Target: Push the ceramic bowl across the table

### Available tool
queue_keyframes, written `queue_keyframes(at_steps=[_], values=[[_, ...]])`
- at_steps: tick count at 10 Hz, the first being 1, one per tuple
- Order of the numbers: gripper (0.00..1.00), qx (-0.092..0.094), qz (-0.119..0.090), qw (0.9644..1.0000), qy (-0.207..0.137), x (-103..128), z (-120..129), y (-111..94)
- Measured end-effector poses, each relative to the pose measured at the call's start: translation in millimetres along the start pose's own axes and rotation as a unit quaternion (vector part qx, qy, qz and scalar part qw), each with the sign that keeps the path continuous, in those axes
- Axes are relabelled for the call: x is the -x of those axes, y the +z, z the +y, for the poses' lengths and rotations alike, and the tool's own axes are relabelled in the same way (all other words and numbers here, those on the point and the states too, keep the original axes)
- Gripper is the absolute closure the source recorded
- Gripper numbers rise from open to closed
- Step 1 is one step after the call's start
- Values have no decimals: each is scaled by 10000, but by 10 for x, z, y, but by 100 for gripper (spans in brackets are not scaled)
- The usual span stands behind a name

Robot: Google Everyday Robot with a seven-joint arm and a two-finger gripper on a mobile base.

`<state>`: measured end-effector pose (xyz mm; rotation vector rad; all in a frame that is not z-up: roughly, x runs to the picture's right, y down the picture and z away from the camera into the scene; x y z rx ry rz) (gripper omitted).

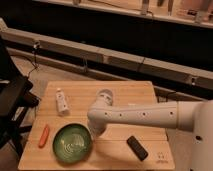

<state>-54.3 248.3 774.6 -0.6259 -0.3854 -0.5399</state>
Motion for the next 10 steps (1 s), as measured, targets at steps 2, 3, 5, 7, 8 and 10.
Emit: queue_keyframes(at_steps=[2,3,5,7,8,10], values=[[100,1,-11,10000,-56,34,-15,7],[100,6,-21,10000,-72,45,-17,13],[100,4,-40,9999,-130,88,-32,22],[100,1,-47,9998,-172,117,-46,28],[100,-1,-50,9998,-187,122,-47,31],[100,-4,-66,9997,-244,150,-57,40]])
